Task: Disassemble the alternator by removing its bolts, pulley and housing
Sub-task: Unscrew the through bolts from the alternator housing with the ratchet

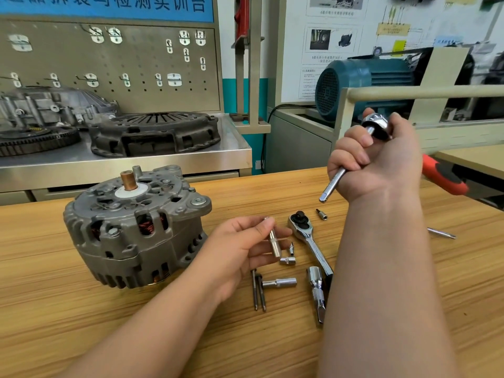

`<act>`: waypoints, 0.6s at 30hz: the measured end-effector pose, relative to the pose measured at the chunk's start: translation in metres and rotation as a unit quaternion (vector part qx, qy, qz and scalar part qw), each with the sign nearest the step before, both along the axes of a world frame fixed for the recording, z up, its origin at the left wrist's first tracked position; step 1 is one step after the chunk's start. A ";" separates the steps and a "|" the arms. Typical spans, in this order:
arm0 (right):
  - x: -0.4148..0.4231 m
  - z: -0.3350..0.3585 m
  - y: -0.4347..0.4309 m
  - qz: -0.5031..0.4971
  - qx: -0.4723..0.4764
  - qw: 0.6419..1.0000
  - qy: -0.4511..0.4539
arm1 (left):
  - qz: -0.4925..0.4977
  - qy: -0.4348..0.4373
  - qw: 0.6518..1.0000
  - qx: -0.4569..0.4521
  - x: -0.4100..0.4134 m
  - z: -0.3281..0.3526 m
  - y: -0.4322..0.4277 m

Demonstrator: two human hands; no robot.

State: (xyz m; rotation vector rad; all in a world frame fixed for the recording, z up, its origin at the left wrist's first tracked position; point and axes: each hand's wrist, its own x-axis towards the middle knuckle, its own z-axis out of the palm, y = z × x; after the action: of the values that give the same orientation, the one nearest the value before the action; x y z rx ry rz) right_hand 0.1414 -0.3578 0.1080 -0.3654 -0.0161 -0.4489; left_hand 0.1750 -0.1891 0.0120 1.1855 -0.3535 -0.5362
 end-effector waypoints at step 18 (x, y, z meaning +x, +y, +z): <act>0.012 0.003 0.027 0.060 -0.062 0.996 -0.010 | -0.007 -0.200 0.980 0.013 -0.009 0.008 0.001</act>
State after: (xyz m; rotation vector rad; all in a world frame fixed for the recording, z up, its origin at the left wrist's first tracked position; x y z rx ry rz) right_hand 0.1532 -0.3310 0.1111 -0.4784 -0.0852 -0.3335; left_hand 0.1662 -0.1884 0.0205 1.3164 -0.6991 -0.3116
